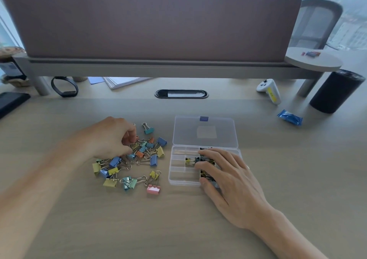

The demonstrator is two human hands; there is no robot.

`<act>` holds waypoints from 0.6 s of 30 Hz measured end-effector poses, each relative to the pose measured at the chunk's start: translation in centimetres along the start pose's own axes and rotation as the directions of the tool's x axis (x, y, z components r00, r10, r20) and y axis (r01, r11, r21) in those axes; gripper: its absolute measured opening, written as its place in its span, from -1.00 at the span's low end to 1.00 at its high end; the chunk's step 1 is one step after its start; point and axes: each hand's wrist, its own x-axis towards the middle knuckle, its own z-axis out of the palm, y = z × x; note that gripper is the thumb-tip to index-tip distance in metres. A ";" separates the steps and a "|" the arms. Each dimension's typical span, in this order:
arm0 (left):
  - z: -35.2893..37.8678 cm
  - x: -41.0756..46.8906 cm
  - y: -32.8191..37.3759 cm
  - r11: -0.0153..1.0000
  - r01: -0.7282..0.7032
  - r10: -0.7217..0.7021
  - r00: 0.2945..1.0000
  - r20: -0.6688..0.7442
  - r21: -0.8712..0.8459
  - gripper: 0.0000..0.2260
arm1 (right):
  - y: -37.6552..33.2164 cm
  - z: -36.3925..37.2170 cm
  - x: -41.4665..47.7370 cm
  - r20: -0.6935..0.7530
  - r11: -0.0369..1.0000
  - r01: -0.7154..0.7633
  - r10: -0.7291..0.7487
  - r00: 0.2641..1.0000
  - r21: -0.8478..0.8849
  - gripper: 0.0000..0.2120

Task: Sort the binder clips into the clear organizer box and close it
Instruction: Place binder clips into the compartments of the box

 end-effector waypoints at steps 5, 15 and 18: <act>0.1 0.0 0.0 0.999 -0.006 0.006 1.000 -0.003 -0.044 -0.82 | 0.0 0.0 0.0 -0.014 1.000 0.001 -0.001 1.000 0.021 -0.70; 0.1 -0.4 0.8 0.990 -0.053 0.056 0.998 0.020 -0.132 -0.80 | 0.1 0.0 0.0 -0.013 1.000 0.008 -0.007 1.000 0.028 -0.71; 0.2 -0.6 0.8 0.983 -0.076 0.080 0.997 0.017 -0.166 -0.80 | 0.1 0.0 0.0 -0.010 1.000 0.006 -0.006 1.000 0.026 -0.71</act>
